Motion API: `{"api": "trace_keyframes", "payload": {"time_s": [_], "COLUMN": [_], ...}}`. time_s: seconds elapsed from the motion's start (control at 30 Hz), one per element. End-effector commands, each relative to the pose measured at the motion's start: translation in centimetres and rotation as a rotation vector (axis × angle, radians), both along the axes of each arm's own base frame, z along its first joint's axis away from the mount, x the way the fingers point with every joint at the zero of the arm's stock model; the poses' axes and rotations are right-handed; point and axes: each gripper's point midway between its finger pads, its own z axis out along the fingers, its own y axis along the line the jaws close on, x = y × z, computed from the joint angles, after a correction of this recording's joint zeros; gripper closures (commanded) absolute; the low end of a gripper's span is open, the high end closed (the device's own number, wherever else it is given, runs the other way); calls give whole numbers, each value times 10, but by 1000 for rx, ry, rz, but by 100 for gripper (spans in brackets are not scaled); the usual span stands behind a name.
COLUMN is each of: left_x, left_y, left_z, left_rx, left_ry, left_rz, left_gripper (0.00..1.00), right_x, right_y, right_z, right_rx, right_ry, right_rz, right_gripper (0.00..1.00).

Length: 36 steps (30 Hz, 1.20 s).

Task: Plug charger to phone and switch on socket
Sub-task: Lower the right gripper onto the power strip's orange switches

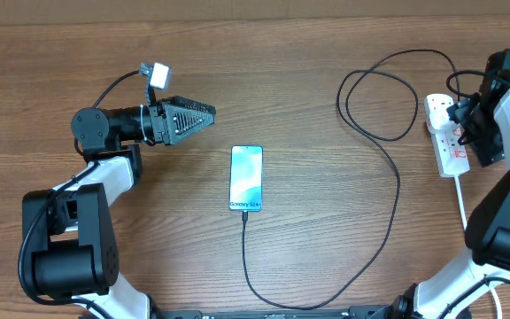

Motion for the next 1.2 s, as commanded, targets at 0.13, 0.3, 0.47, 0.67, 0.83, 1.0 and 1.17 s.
{"api": "trace_keyframes", "payload": {"time_s": [0.13, 0.3, 0.47, 0.67, 0.83, 1.0, 1.17], "left_x": [-5, -5, -5, -5, -5, -5, -5], "left_y": [-1, -1, -1, -1, -1, -1, -1], "left_z": [7, 7, 7, 7, 7, 7, 7], "left_rx": [14, 14, 14, 14, 14, 14, 14], "left_ry": [-56, -56, -56, -56, -57, -56, -56], "left_rz": [-16, -16, -16, -16, -16, -16, -16], "left_gripper": [0, 0, 0, 0, 1, 0, 0], "right_x": [-2, -3, 0, 3, 5, 0, 4], "right_y": [-12, -14, -18, -28, -27, -26, -18], "right_z": [-26, -37, -41, -43, -47, -48, -49], "right_rx": [-34, -28, -32, -26, 69, 95, 140], "right_ry": [42, 61, 50, 8, -34, -17, -21], "right_rz": [-80, -87, -94, -163, -177, -158, -81], "right_gripper": [0, 0, 0, 0, 0, 0, 0]}}
